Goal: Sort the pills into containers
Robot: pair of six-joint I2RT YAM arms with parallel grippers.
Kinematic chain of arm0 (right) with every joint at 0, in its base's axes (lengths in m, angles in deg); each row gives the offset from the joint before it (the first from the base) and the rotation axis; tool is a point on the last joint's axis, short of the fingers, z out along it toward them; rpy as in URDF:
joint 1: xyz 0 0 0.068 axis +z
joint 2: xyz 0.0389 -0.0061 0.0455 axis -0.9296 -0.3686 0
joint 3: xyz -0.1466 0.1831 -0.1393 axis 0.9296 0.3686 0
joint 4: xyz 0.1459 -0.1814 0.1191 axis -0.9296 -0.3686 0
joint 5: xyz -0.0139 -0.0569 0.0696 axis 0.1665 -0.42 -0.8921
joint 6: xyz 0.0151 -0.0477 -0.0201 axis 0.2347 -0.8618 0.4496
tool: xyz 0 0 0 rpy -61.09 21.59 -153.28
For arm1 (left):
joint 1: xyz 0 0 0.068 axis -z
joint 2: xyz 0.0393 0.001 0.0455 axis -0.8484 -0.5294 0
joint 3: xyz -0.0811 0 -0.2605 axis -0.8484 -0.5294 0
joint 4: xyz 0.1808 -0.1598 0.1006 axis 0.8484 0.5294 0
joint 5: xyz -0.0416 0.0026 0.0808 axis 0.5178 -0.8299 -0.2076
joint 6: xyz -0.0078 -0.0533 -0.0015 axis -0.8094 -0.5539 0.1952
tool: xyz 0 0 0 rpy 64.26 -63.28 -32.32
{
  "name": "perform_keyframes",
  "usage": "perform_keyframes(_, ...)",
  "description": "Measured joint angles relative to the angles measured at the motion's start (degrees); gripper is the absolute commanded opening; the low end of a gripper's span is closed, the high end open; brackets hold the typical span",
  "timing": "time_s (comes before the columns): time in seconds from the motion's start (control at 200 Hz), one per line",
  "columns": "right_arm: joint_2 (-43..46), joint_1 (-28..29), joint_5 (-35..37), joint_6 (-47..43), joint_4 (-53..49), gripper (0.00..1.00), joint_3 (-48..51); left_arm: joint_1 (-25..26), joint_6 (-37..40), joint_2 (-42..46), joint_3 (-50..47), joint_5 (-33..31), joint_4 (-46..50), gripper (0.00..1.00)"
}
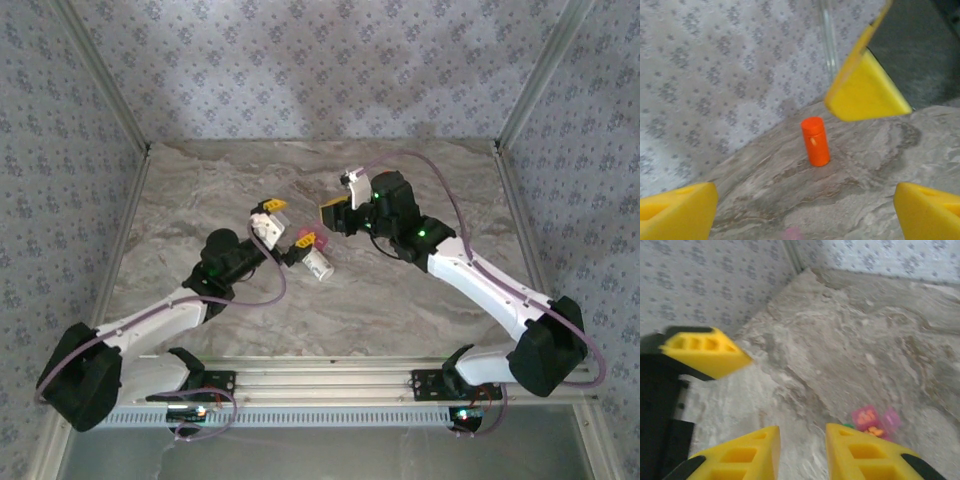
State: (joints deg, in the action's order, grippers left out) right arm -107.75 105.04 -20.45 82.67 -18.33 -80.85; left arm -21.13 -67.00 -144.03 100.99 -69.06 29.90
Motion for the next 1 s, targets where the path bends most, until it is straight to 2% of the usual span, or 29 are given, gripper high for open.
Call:
perform_keyframes(0.22,-0.1,-1.1,4.4,-5.5,-4.6,0.45,0.0,-2.2,-1.3,7.9,-1.8,-8.7,3.3,0.91)
perform_keyframes(0.435,-4.6,-0.8,5.1,-9.5,-12.2,0.51,-4.0,-2.3,-4.5,8.5,-2.9,-12.2,5.7,0.9)
perform_keyframes(0.68,-15.4,2.1,4.9,-11.0,-19.5,0.54,-11.9,-2.3,-7.6,10.1,-5.3,-17.5,7.0,0.9)
perform_keyframes(1.0,-37.0,4.8,6.1,-12.8,-36.8,0.59,-28.7,-2.3,-11.5,14.6,-8.9,-24.3,9.3,0.91)
